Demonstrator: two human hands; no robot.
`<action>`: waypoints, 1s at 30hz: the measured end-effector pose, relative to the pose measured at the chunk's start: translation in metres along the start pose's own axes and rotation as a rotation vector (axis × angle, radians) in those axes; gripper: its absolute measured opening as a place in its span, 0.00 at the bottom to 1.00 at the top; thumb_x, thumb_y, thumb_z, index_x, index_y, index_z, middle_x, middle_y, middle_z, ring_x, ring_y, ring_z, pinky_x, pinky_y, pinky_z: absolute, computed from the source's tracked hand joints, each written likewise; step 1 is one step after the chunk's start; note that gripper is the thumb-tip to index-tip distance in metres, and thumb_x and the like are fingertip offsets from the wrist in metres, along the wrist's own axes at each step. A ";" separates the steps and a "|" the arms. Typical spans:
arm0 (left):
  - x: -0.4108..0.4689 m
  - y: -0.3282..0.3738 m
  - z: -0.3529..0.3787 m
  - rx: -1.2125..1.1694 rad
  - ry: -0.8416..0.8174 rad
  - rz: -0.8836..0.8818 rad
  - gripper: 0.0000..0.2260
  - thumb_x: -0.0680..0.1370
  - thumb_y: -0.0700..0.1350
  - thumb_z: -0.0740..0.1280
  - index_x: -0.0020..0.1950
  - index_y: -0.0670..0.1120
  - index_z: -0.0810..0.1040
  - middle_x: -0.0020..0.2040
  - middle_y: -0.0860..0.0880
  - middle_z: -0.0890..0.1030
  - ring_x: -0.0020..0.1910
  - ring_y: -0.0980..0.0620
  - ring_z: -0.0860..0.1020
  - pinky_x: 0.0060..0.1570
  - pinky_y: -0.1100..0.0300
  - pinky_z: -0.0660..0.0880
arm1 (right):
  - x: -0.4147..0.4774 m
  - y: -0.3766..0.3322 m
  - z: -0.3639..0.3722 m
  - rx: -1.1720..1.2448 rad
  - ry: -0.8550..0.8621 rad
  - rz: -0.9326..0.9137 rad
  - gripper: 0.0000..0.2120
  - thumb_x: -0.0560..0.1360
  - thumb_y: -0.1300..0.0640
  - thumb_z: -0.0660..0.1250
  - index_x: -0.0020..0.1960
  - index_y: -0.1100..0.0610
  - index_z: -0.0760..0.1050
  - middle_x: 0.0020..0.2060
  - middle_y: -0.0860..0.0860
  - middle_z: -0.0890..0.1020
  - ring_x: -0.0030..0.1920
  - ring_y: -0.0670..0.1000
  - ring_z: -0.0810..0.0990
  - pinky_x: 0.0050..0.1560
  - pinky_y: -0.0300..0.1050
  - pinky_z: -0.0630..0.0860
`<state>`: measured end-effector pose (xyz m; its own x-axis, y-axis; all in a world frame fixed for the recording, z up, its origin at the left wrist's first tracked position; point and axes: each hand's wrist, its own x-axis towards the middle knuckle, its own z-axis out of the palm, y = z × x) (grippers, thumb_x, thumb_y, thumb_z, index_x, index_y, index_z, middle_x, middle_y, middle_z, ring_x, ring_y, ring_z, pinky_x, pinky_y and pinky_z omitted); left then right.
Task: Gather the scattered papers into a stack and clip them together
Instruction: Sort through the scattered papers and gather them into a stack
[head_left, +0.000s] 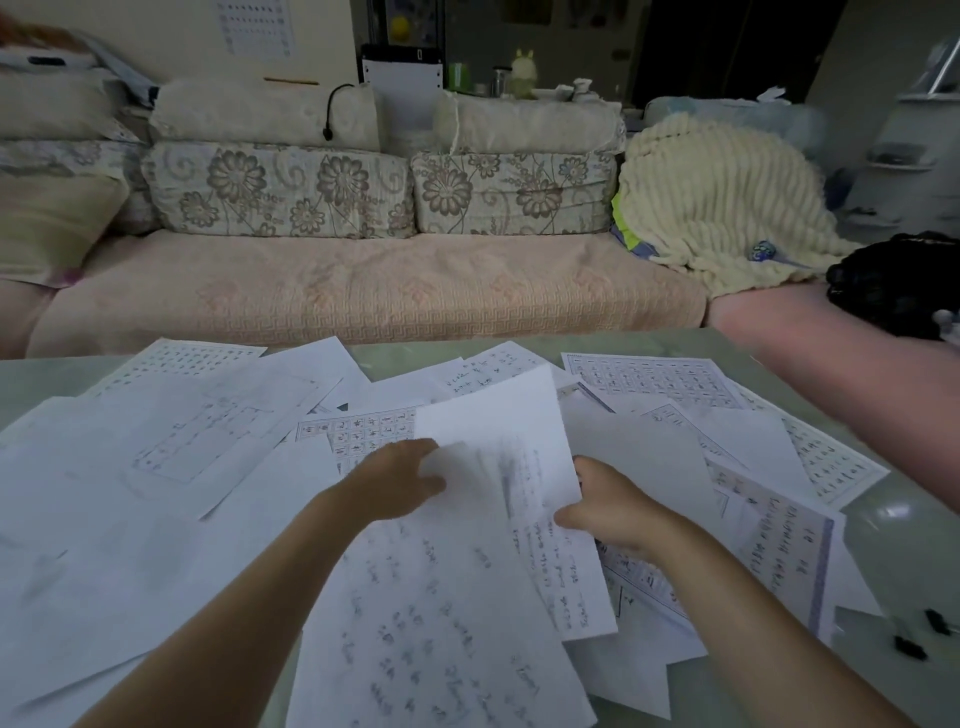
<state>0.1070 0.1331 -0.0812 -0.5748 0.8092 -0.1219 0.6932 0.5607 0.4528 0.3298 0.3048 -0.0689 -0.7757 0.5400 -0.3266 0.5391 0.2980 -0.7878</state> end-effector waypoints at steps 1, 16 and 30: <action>-0.001 0.007 -0.001 -0.049 0.042 0.038 0.16 0.75 0.54 0.69 0.62 0.54 0.76 0.58 0.53 0.78 0.58 0.47 0.77 0.58 0.54 0.74 | -0.002 -0.001 0.000 -0.014 -0.015 -0.004 0.20 0.69 0.61 0.68 0.60 0.51 0.74 0.53 0.48 0.83 0.52 0.50 0.83 0.56 0.53 0.80; -0.022 0.057 0.013 -0.205 0.584 0.093 0.38 0.69 0.47 0.77 0.75 0.46 0.62 0.72 0.47 0.65 0.70 0.45 0.61 0.70 0.48 0.62 | -0.026 -0.004 0.003 0.063 0.250 -0.161 0.07 0.72 0.60 0.69 0.48 0.53 0.78 0.43 0.48 0.85 0.46 0.53 0.84 0.48 0.50 0.80; -0.132 0.055 -0.046 -1.088 0.614 -0.053 0.09 0.77 0.41 0.70 0.56 0.49 0.79 0.50 0.52 0.84 0.48 0.52 0.83 0.44 0.56 0.81 | -0.083 -0.073 0.027 0.330 0.514 -0.524 0.03 0.80 0.60 0.64 0.47 0.54 0.73 0.36 0.46 0.79 0.33 0.41 0.74 0.36 0.36 0.69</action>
<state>0.2007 0.0485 0.0004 -0.9018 0.4098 0.1368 0.1126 -0.0826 0.9902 0.3461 0.2175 0.0015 -0.6098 0.7128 0.3465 -0.0404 0.4087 -0.9118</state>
